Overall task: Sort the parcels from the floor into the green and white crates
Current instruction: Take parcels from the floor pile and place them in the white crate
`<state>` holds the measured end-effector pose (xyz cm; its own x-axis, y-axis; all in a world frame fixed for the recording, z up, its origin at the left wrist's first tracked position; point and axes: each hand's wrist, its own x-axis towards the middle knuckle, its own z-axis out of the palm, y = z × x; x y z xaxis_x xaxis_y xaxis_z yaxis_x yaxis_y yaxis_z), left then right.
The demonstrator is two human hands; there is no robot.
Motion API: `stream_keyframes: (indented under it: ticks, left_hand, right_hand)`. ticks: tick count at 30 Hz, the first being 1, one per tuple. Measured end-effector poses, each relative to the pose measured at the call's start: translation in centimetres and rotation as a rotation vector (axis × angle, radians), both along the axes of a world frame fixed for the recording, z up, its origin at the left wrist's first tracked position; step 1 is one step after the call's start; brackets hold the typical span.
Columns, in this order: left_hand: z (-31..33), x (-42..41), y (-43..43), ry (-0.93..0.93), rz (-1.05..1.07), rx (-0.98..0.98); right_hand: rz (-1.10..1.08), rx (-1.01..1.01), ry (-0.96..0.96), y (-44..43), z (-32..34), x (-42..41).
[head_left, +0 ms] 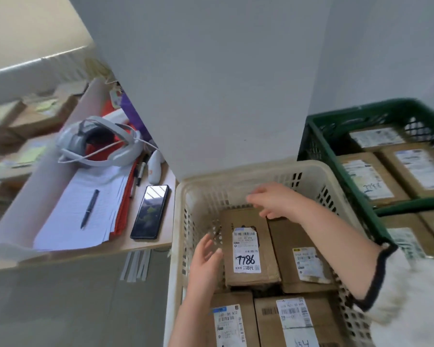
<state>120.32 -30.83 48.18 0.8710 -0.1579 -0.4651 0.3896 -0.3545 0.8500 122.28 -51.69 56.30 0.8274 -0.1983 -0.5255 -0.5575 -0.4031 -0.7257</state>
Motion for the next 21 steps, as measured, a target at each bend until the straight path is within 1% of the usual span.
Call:
stream_keyframes:
  ticks: [4,8,12,17,21]
  left_hand:
    - [5.6,-2.5,1.8,-0.064,0.026,-0.049]
    - [11.4,-5.0,4.5,-0.121,0.119,-0.115]
    - [16.5,-7.7,8.4,-0.213,0.213,-0.167]
    - [21.5,-13.1,15.8,-0.347,0.357,-0.164]
    - [24.2,-20.9,24.7,-0.460,0.552,-0.083]
  right_hand:
    - [-0.016,0.039,-0.113,1.2,6.1,-2.2]
    - [0.111,-0.029,-0.176,3.6,11.0,-5.1]
    - [0.197,-0.029,-0.220,6.6,15.3,-8.1]
    - [0.351,-0.010,-0.258,11.9,18.8,-10.9]
    - [0.481,-0.037,-0.305,17.6,21.0,-12.8]
